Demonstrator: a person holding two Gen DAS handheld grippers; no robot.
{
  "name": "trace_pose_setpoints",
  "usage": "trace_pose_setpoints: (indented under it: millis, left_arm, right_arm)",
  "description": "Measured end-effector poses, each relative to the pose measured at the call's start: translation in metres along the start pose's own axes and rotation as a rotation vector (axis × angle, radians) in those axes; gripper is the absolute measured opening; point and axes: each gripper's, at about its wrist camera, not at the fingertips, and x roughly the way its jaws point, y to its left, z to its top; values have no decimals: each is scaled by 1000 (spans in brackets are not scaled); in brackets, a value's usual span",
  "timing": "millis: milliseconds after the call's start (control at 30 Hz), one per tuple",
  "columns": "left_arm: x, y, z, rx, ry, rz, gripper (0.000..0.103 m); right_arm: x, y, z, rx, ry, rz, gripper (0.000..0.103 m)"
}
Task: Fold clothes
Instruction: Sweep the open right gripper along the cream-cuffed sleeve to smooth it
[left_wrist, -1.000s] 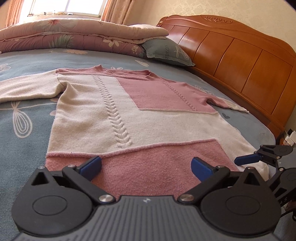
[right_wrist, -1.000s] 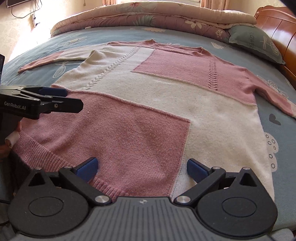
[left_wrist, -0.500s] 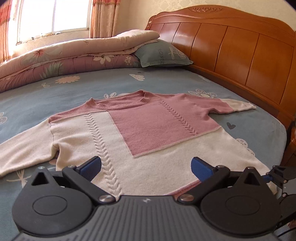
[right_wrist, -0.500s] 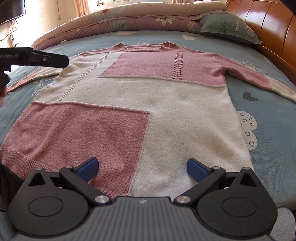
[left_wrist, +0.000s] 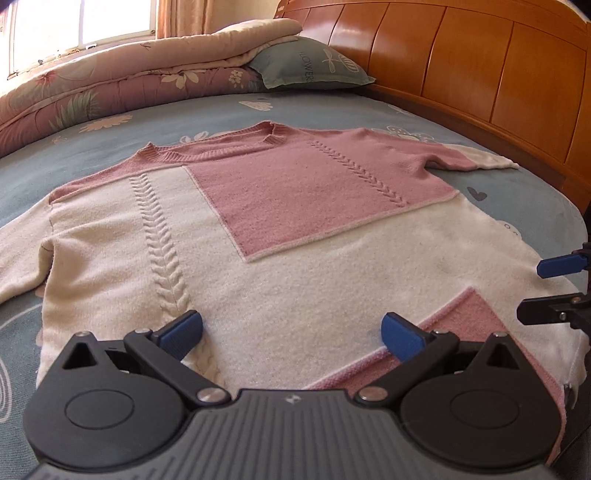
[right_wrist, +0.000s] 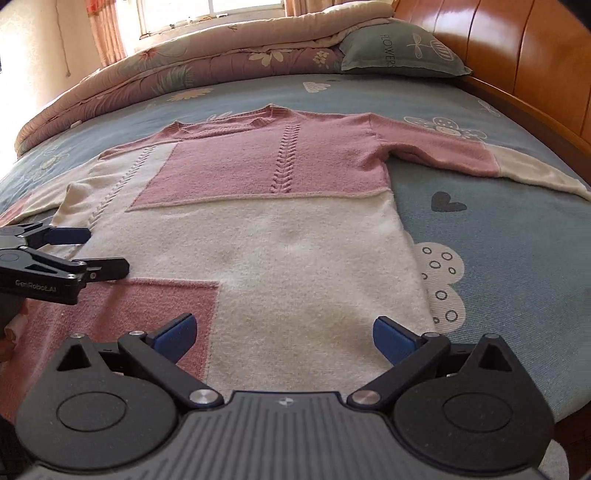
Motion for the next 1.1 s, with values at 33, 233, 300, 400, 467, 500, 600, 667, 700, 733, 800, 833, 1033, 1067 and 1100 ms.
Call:
trace_pose_setpoints:
  millis: [33, 233, 300, 400, 467, 500, 600, 667, 700, 733, 800, 833, 1033, 1067, 1100]
  left_arm:
    - [-2, 2, 0, -10, 1, -8, 102]
    - [-3, 13, 0, -69, 7, -45, 102]
    - [-3, 13, 1, -76, 11, -44, 102]
    - [-3, 12, 3, -79, 28, -36, 102]
    - [-1, 10, 10, -88, 57, -29, 102]
    - [0, 10, 15, -99, 74, -27, 102]
    - [9, 14, 29, -155, 99, -50, 103]
    - [18, 18, 36, -193, 108, -59, 103]
    - [24, 18, 40, -201, 114, -41, 102]
    - [29, 18, 42, -201, 116, -23, 102]
    - [36, 14, 46, -191, 112, 11, 102]
    - [38, 13, 46, -184, 106, 18, 102]
    - [34, 14, 38, -150, 61, 1, 102]
    - [33, 15, 38, -155, 60, -4, 102]
    - [32, 16, 38, -161, 61, -10, 102]
  right_arm:
    - [4, -6, -2, 31, 20, -12, 103]
    - [-21, -37, 9, 97, -19, 88, 103]
    - [-28, -60, 33, 145, -52, 95, 103]
    - [-29, -101, 81, 176, -135, 63, 103]
    - [-21, -131, 115, 218, -195, 30, 103]
    - [-11, -148, 133, 248, -202, 38, 103]
    - [32, -193, 176, 333, -192, 74, 103]
    - [64, -220, 200, 386, -179, 102, 103]
    - [81, -227, 207, 403, -169, 123, 103]
    - [96, -234, 214, 417, -159, 140, 103]
    - [121, -240, 220, 423, -127, 140, 103]
    - [131, -242, 220, 425, -100, 125, 103]
    - [158, -251, 217, 367, -117, 94, 103]
    - [156, -252, 218, 378, -125, 92, 103]
    - [151, -251, 217, 399, -126, 87, 103]
